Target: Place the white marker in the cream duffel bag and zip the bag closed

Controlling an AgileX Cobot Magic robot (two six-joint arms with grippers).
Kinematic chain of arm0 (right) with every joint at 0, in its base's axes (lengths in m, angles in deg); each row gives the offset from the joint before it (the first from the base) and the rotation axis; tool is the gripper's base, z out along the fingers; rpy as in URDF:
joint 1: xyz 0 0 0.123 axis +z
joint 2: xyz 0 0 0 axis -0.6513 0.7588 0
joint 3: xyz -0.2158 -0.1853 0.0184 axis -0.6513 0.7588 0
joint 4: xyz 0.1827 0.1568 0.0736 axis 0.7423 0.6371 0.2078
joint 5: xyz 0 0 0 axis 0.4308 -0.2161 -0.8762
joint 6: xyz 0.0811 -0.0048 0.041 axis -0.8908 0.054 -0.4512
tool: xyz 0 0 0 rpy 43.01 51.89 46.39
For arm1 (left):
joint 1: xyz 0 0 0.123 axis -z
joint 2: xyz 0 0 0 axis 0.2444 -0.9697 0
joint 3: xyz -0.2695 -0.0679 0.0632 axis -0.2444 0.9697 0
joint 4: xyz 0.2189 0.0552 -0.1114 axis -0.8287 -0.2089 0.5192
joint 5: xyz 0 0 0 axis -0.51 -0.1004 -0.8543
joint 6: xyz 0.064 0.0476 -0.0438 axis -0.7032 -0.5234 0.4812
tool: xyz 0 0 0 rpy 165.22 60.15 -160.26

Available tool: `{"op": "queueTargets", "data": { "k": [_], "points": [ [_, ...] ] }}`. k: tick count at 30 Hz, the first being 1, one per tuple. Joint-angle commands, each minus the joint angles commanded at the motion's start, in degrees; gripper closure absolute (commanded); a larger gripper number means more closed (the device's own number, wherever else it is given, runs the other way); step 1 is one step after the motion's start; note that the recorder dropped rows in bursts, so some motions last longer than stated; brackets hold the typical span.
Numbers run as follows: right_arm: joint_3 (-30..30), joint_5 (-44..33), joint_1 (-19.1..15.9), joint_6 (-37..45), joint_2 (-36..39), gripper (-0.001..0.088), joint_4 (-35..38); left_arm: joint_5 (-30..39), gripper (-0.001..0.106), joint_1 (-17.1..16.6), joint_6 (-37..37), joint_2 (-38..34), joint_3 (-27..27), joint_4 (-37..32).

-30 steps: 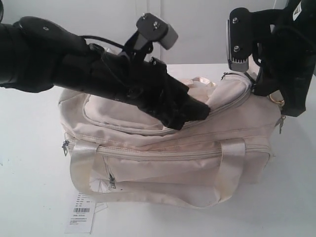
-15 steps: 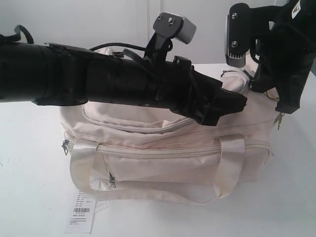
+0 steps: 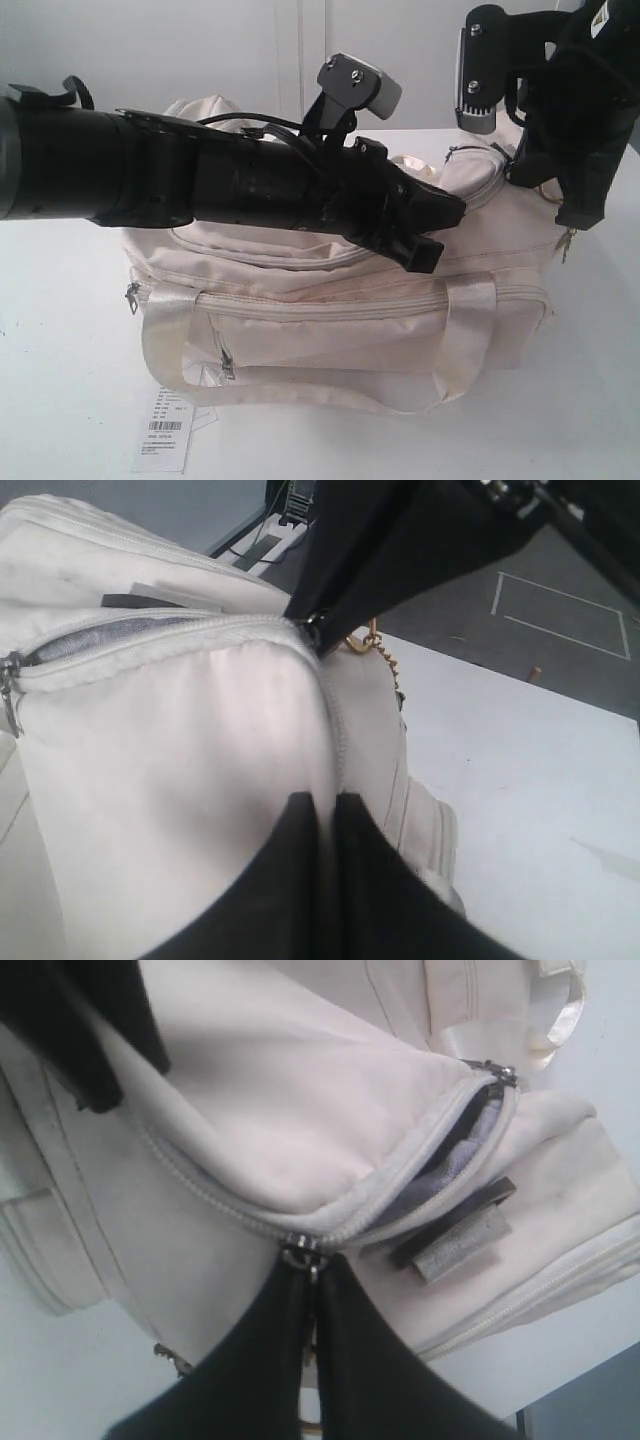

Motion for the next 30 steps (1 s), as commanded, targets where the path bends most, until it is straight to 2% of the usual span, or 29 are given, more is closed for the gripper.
{"op": "queueTargets", "data": {
  "k": [8,19,24,30],
  "points": [
    [-1.1,4.5,0.0,-7.4,-0.1,0.0868,-10.3,0.7,0.105,0.0,0.0,0.0,0.0,0.0],
    [-1.1,13.4,0.0,-8.4,0.4,0.0868,-13.6,4.9,0.105,0.0,-1.4,0.0,0.0,-2.0],
    [-1.1,14.3,0.0,-8.3,2.2,0.0868,-14.7,5.9,0.105,0.0,-1.4,0.0,0.1,-2.6],
    [-1.1,17.8,0.0,-14.1,3.8,0.0868,-21.4,7.5,0.105,0.0,-1.2,0.1,0.1,-5.3]
  ]
}}
